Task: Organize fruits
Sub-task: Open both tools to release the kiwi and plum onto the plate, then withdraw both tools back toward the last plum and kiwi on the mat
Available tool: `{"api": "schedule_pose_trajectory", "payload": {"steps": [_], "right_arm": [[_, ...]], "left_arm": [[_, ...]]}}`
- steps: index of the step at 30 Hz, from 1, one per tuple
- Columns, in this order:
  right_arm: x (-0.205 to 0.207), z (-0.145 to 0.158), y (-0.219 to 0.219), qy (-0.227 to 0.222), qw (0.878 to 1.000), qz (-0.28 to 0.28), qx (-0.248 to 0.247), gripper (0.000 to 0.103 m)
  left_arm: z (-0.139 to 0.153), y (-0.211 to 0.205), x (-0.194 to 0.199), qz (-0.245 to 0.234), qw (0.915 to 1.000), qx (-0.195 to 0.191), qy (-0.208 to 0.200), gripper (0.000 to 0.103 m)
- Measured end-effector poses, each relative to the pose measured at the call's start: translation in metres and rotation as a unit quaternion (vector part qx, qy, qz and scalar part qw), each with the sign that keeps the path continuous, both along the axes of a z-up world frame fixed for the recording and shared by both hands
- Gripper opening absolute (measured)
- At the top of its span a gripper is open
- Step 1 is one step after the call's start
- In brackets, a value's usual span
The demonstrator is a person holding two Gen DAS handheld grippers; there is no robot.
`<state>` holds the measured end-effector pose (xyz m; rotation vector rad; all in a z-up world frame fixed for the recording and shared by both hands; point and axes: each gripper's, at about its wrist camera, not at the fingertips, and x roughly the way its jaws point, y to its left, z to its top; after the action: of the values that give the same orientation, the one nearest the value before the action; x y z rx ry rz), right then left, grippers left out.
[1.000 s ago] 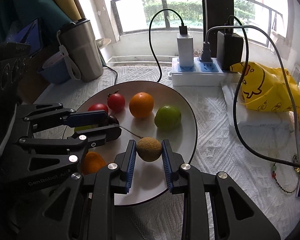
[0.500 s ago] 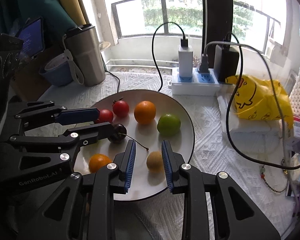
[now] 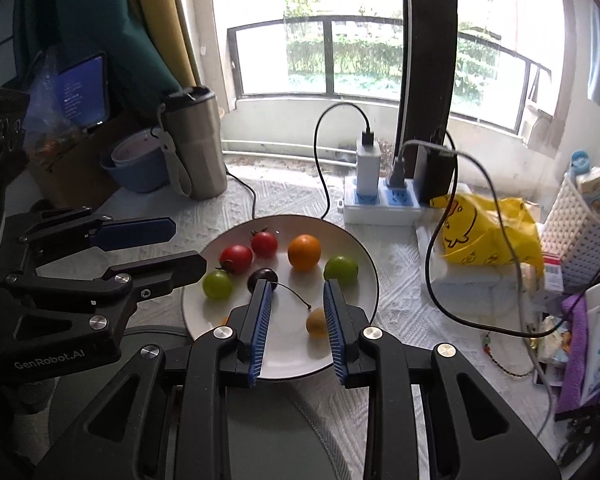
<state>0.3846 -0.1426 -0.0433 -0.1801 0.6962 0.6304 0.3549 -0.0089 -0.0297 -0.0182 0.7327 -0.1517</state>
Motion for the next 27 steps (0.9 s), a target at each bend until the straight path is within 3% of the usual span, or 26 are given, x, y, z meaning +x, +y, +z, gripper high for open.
{"api": "schedule_pose_trajectory", "payload": {"steps": [16,27], "right_arm": [[-0.058,0.038,0.004,-0.045,0.999,0.007,0.001,0.029],[-0.098,0.050,0.013,-0.064,0.998,0.018,-0.003,0.029]], "left_arm": [[0.032,0.005,-0.062,0.005,0.9991,-0.008,-0.043,0.043],[0.038,0.015,-0.099,0.014,0.9980,-0.016,-0.060,0.043]]}}
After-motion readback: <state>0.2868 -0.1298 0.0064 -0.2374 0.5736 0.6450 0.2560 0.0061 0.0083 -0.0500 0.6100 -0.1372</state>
